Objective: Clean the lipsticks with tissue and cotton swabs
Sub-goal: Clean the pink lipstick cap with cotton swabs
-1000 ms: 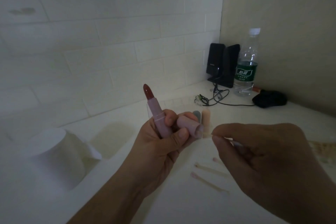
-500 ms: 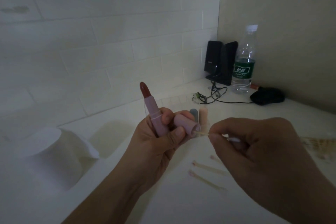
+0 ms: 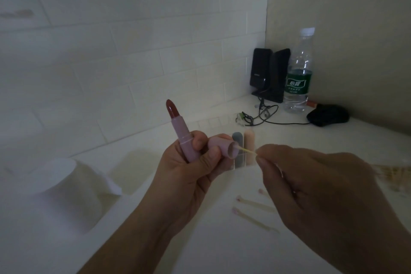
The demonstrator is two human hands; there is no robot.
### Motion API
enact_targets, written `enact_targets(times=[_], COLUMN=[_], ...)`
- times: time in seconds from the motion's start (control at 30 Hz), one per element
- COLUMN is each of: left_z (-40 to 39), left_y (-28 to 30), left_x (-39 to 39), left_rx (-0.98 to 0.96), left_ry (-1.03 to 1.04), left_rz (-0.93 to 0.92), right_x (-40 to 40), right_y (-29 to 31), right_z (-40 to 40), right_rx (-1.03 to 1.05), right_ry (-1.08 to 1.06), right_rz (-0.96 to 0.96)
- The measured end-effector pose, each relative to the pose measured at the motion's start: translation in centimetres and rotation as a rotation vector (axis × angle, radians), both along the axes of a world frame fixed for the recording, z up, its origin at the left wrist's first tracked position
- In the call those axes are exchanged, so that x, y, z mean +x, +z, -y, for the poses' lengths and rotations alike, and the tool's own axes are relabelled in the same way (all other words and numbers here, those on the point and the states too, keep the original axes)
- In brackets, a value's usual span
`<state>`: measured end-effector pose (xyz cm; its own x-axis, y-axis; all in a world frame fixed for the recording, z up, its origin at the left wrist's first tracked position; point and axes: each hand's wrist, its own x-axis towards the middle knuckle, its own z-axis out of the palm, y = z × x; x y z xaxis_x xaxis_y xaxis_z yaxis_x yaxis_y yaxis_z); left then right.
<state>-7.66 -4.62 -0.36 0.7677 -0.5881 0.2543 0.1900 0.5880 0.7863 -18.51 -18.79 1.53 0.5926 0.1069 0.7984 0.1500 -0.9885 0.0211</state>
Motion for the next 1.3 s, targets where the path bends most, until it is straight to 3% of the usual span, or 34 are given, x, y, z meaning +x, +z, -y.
enact_targets(times=[0.13, 0.33, 0.53, 0.67, 0.8, 1.03, 1.13, 1.3], left_z=[-0.1, 0.2, 0.0, -0.2, -0.4, -0.2, 0.0, 0.4], left_y=[-0.4, 0.0, 0.3, 0.1, 0.1, 0.0, 0.3, 0.5], left_x=[0.3, -0.3, -0.2, 0.1, 0.5, -0.3, -1.0, -1.0], left_rx=[-0.017, -0.001, 0.008, -0.055, -0.101, -0.127, -0.204, -0.191], left_ry=[-0.032, -0.035, 0.006, -0.023, -0.004, -0.139, -0.284, -0.252], left_rz=[0.010, -0.005, -0.008, -0.019, -0.098, -0.296, -0.415, -0.418], right_x=[0.2, -0.5, -0.3, -0.4, -0.7, 0.0, 0.1, 0.2], right_y=[-0.9, 0.0, -0.1, -0.5, -0.2, 0.0, -0.6, -0.9], right_z=[-0.4, -0.3, -0.1, -0.8, -1.3, -1.0, -1.1, -1.2], right_rx=[0.046, 0.206, 0.091, 0.065, 0.122, 0.419, 0.413, 0.365], right_ry=[0.044, 0.162, 0.022, 0.048, 0.104, 0.209, 0.233, 0.166], right_rz=[-0.087, -0.004, 0.081, 0.044, 0.030, -0.040, -0.094, -0.074])
